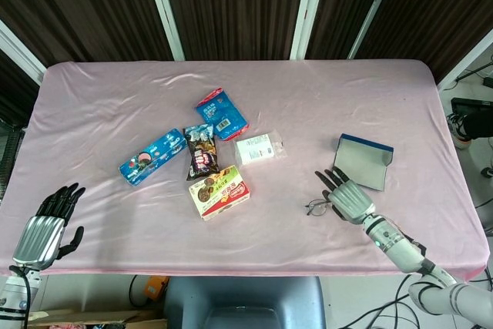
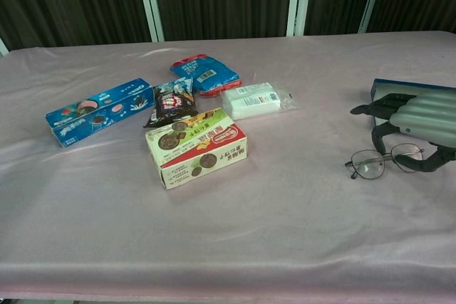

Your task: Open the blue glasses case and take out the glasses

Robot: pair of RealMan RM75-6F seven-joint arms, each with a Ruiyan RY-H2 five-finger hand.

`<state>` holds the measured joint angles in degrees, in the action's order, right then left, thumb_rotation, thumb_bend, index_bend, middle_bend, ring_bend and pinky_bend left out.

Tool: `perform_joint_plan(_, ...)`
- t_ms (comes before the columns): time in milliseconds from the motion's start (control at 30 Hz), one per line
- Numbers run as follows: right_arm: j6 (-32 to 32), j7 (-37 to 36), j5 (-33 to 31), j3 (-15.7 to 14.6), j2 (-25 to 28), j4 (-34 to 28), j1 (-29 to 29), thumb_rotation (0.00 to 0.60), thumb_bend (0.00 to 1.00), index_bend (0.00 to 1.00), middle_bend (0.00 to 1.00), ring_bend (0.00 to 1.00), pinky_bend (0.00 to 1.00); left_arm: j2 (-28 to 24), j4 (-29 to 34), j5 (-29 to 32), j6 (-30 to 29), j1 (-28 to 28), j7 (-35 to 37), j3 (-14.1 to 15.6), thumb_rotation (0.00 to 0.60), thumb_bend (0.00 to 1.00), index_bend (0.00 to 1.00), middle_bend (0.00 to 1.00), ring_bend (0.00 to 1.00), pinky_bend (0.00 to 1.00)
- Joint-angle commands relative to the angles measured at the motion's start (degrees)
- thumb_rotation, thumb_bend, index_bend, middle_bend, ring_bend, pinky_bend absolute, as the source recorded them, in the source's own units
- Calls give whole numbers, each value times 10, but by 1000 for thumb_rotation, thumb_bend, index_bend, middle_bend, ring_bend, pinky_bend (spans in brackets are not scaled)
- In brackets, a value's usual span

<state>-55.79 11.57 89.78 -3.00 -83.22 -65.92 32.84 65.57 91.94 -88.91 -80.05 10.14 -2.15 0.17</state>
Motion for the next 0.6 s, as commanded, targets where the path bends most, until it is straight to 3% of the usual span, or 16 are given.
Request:
perform_joint_plan(33,1,-1,0,-1,-3,4,0,600,604,568,0,0,0,0,0,0,0,0,0,0,600,444,0,13,21,137)
perform_joint_plan(333,2,-1,2,-2,-10,14,0,600,600,599,0,0,0,-1,1,0,1,0,3,0,600,443,0,12,21,137)
perform_joint_plan(600,-5,11,1,1,-18,21,-3,600,511,652,0,0,0,-3,1,-1,3,1,6,1,600,443,0,12,21,138)
